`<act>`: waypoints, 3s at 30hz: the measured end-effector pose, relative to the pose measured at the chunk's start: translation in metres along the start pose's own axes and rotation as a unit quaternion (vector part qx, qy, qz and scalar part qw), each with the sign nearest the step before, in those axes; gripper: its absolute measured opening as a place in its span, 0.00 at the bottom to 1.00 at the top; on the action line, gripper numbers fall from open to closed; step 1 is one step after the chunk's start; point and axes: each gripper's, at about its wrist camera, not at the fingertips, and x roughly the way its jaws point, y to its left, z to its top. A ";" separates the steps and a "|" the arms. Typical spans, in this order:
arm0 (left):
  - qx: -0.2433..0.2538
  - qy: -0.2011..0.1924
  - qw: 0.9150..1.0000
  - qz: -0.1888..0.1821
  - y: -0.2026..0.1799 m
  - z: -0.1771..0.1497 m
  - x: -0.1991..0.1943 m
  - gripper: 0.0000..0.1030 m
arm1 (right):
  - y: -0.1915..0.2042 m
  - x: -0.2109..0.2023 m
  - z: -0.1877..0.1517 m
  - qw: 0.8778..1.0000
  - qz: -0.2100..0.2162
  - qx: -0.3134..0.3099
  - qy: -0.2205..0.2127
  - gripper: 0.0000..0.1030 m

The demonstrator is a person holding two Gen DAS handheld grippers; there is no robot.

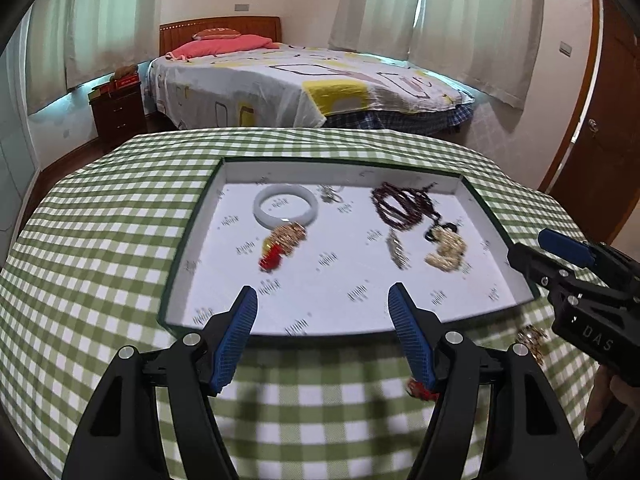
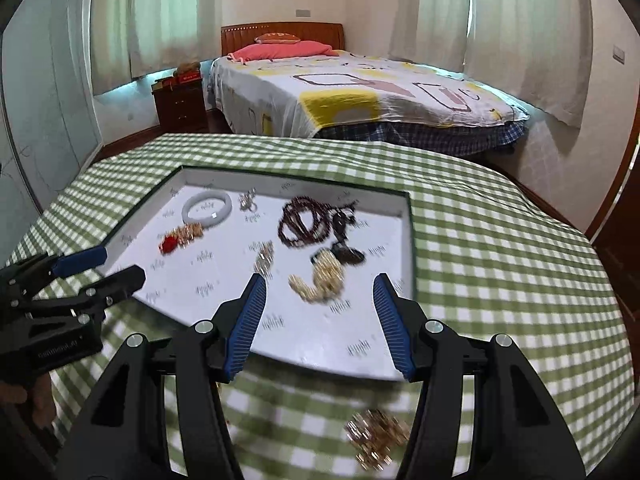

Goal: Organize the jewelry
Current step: 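Withdraw both tools from the tray toward the remaining jewelry on the table, then grasp the second red tassel with the left tool while the right tool grasps the gold pearl brooch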

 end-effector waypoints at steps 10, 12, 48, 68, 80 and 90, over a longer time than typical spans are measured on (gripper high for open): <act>0.020 0.007 1.000 -0.007 -0.024 -0.021 -0.006 0.64 | -0.018 -0.015 -0.041 1.000 -0.007 -0.005 0.023 0.53; 0.021 0.008 1.000 -0.009 -0.028 -0.026 -0.006 0.64 | -0.022 -0.017 -0.049 1.000 -0.008 -0.004 0.028 0.53; 0.048 0.055 0.997 -0.009 -0.051 -0.054 0.014 0.64 | -0.037 0.014 -0.085 0.998 -0.001 0.017 0.066 0.45; 0.058 0.068 0.996 -0.026 -0.064 -0.057 0.027 0.64 | -0.038 0.009 -0.084 0.998 0.008 0.020 0.065 0.45; 0.071 0.065 0.995 -0.032 -0.058 -0.061 0.020 0.35 | -0.037 0.009 -0.085 0.998 0.010 0.022 0.066 0.45; 0.076 0.067 0.993 -0.054 -0.054 -0.061 0.020 0.10 | -0.033 0.010 -0.086 0.998 0.011 0.018 0.066 0.45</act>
